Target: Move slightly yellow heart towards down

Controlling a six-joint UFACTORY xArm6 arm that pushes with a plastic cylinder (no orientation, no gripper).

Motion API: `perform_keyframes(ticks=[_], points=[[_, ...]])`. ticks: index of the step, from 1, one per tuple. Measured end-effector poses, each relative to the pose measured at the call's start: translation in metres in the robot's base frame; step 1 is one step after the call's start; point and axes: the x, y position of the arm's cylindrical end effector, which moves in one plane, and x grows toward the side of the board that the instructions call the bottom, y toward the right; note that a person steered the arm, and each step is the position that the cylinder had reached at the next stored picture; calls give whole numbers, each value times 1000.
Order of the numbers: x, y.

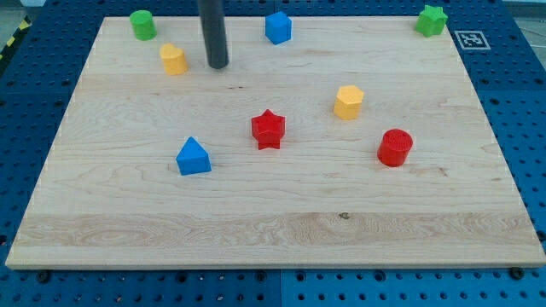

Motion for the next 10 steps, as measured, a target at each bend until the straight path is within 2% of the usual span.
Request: perform_keyframes(ticks=[2, 4, 10], points=[[-23, -44], [-26, -82], [23, -70]])
